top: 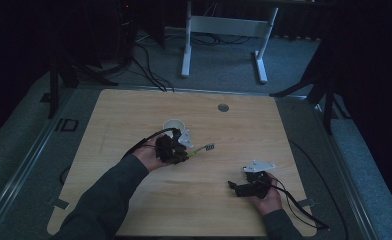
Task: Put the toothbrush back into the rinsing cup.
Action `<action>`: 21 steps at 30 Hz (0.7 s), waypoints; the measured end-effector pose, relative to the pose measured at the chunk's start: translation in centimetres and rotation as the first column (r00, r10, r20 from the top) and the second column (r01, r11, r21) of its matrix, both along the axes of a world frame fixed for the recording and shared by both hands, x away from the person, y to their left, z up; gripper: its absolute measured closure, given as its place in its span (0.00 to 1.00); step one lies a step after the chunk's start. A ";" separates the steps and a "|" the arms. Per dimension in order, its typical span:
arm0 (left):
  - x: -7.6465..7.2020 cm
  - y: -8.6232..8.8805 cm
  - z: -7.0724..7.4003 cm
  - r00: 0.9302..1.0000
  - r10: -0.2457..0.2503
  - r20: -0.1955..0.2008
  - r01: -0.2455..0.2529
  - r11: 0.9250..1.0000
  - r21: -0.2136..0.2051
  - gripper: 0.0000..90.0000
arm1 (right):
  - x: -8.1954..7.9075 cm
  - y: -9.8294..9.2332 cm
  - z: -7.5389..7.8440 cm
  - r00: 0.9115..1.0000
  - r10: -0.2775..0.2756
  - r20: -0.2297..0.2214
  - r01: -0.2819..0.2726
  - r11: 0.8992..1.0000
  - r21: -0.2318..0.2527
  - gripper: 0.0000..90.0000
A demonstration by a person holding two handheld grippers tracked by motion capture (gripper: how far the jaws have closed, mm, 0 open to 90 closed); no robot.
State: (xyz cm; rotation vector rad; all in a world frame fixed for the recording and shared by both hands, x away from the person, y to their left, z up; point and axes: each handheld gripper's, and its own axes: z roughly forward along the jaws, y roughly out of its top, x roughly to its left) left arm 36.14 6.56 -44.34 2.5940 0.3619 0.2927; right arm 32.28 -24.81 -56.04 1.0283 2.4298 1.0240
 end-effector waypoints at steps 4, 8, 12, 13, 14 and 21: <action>0.0 0.1 0.1 1.000 0.003 0.000 -0.003 1.000 -0.009 0.93 | 0.0 0.0 0.0 1.000 0.000 0.000 0.000 1.000 0.000 0.15; 0.1 0.1 0.1 1.000 0.007 0.002 -0.007 1.000 -0.018 0.93 | 0.0 0.0 0.0 1.000 0.000 0.000 0.000 1.000 0.000 0.15; 0.1 0.3 0.3 1.000 0.012 0.004 -0.012 0.999 -0.033 0.93 | 0.0 0.0 0.0 1.000 -0.001 0.001 0.001 1.000 0.001 0.15; 0.1 0.3 0.3 1.000 0.013 0.004 -0.013 0.999 -0.039 0.93 | 0.0 0.0 0.0 1.000 -0.001 0.001 0.001 1.000 0.001 0.15; 0.1 0.3 0.3 1.000 0.015 0.005 -0.015 0.999 -0.042 0.93 | 0.0 0.0 0.0 1.000 -0.001 0.001 0.001 1.000 0.000 0.15; 0.2 0.5 0.5 1.000 0.022 0.005 -0.022 0.998 -0.065 0.93 | 0.0 0.0 0.0 1.000 0.000 0.001 0.000 1.000 0.000 0.15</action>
